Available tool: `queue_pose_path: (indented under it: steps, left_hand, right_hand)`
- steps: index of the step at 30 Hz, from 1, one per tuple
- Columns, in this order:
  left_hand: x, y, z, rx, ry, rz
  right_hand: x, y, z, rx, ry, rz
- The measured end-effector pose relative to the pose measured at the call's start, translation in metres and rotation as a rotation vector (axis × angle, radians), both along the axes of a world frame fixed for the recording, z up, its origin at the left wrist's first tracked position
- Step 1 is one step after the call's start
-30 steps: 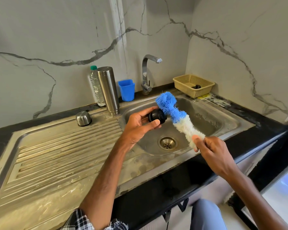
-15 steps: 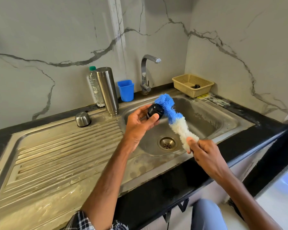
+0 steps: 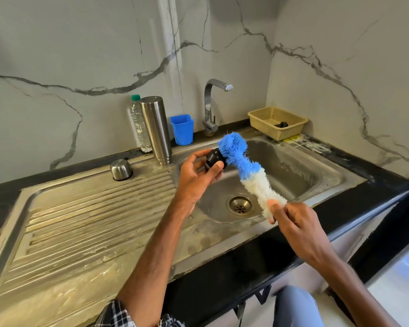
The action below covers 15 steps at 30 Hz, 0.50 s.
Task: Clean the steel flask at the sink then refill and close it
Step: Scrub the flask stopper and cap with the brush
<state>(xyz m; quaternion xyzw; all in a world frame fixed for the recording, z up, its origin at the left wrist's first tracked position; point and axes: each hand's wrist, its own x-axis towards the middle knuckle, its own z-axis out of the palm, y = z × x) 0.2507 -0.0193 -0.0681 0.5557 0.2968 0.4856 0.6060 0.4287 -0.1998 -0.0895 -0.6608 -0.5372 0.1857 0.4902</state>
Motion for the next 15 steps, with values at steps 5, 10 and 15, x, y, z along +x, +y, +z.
queue_pose_path:
  steps: [5, 10, 15]
  left_hand:
    - [0.0047, -0.0068, -0.0046, 0.089, 0.138, 0.020]
    - [0.0038, -0.0084, -0.0023, 0.087, 0.118, 0.021]
    - [0.0027, -0.0061, -0.0007, 0.070, 0.097, 0.009]
  right_hand:
    - [0.0007, -0.0008, -0.0034, 0.003, -0.020, -0.037]
    - [-0.0033, 0.0026, -0.0032, 0.009, -0.038, -0.050]
    - [-0.0032, 0.0024, 0.0004, 0.039, -0.083, -0.026]
